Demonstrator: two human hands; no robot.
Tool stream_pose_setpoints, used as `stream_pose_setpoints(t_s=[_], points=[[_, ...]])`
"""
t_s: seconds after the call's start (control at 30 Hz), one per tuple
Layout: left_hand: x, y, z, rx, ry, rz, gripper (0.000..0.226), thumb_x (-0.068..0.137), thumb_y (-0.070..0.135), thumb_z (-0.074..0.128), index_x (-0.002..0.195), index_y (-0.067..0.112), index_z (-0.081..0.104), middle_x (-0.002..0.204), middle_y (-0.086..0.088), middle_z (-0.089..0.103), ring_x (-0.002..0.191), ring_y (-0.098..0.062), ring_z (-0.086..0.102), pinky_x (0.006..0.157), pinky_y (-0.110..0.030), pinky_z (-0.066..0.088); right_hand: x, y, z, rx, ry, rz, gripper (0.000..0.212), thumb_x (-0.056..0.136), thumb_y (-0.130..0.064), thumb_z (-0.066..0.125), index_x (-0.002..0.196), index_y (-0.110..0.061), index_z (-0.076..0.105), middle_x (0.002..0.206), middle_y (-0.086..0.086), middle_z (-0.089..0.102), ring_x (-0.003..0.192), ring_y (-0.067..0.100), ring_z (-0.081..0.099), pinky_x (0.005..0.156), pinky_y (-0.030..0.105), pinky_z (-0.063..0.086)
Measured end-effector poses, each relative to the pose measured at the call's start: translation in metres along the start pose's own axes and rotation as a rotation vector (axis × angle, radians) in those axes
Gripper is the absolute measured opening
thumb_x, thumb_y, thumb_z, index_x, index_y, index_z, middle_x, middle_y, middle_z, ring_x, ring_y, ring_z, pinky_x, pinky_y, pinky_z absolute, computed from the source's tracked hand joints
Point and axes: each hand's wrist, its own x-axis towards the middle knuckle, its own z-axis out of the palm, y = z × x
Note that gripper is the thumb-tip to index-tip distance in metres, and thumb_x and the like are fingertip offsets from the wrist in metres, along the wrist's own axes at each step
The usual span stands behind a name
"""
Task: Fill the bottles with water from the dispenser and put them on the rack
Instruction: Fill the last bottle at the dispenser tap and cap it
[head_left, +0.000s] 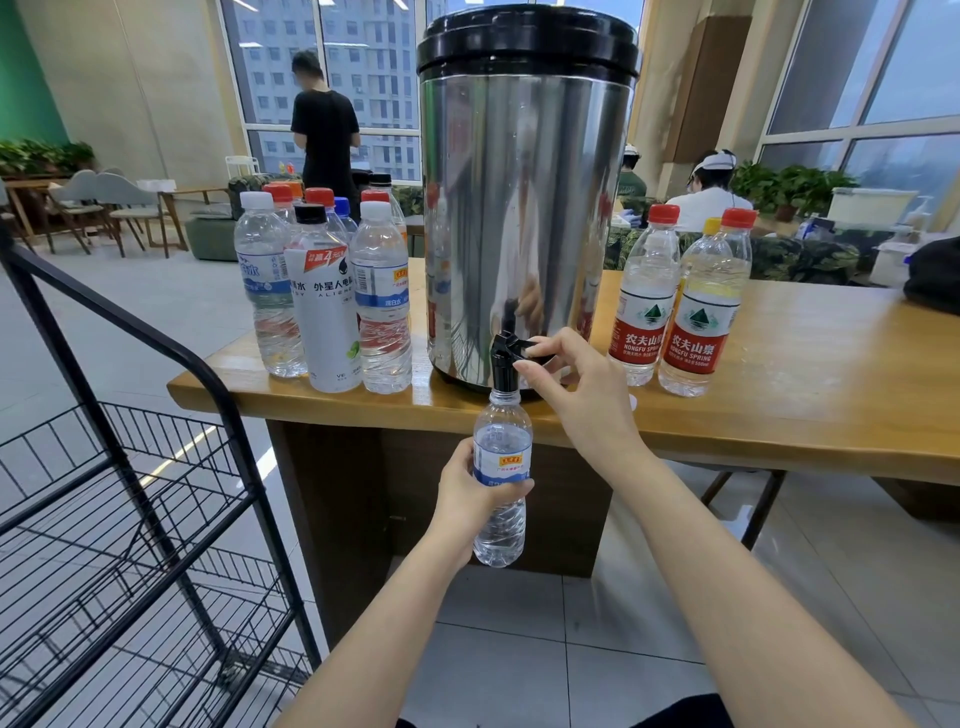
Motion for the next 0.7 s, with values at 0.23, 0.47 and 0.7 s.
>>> stream_pose_setpoints(t_s=[0.23,0.47,0.7], points=[[-0.0006,0.0003,-0.0005,-0.011,-0.004,0.001,0.068,0.07,0.006,0.085,0.127,0.023,0.053,0.122,0.005,0.063,0.114,-0.014,0.058,0.085,-0.024,0.048,-0.0001,-0.0008,-0.0001,0.005,-0.003,0.004,0.024,0.089,-0.042,0.061,0.099,-0.02,0.062,0.091,-0.007,0.065,0.084,0.012,0.06,0.072,0.044,0.053],[-0.0006,0.002,-0.0001,-0.006,-0.005,-0.012,0.068,0.071,0.007,0.085,0.128,0.023,0.052,0.125,0.003,0.062,0.115,-0.014,0.058,0.093,-0.032,0.048,0.0,-0.0011,0.0,0.006,0.006,0.009,0.022,0.09,-0.041,0.062,0.098,-0.021,0.062,0.091,-0.008,0.066,0.084,0.01,0.06,0.072,0.043,0.053],[-0.0005,0.0003,-0.0003,-0.014,-0.006,-0.005,0.068,0.07,0.007,0.086,0.127,0.024,0.053,0.124,0.003,0.063,0.117,-0.015,0.058,0.092,-0.032,0.049,0.0002,-0.0014,0.0004,-0.005,0.008,0.009,0.023,0.09,-0.04,0.062,0.099,-0.019,0.063,0.093,-0.007,0.066,0.083,0.008,0.06,0.072,0.04,0.054]])
